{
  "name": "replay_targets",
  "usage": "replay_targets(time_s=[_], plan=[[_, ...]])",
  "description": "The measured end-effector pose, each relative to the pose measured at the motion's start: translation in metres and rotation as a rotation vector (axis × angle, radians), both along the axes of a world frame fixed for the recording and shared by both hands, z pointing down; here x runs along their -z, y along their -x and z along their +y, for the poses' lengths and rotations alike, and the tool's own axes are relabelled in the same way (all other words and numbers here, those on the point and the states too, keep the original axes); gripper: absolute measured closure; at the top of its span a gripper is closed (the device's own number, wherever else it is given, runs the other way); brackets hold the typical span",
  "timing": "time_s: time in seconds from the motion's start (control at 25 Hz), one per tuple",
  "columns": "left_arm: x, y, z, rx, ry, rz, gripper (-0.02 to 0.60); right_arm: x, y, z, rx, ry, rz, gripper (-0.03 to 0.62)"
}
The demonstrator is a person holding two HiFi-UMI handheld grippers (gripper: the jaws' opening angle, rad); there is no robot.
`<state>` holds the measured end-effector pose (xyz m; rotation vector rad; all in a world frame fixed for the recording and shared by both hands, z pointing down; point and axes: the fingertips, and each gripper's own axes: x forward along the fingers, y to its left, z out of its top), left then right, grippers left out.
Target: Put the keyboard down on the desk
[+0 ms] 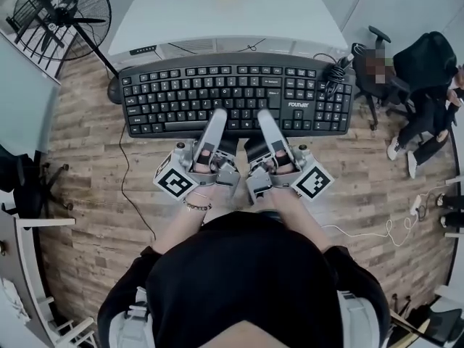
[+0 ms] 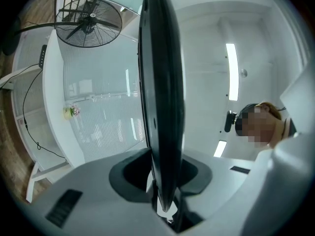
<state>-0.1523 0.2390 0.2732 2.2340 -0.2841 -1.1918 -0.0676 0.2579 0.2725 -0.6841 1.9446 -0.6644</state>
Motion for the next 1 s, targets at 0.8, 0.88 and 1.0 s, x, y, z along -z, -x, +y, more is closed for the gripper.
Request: replay_targets(time_s=[0.8, 0.88, 1.0], plan=[[0.025, -0.121, -0.241, 0.042, 0.065, -0.026, 0.480, 0.024, -0.122, -0.245, 0.044, 0.068, -0.021, 0.513], [0.026, -0.128, -0.251, 0.045, 0.052, -0.028, 0.480, 0.024, -0.129, -0.255, 0.048, 0.060, -0.019, 0.513], [0.027, -0.128, -0.251, 0.049, 0.015, -0.018, 0.480, 0.022, -0.129, -0.256, 0.054, 0.036, -0.008, 0.511]])
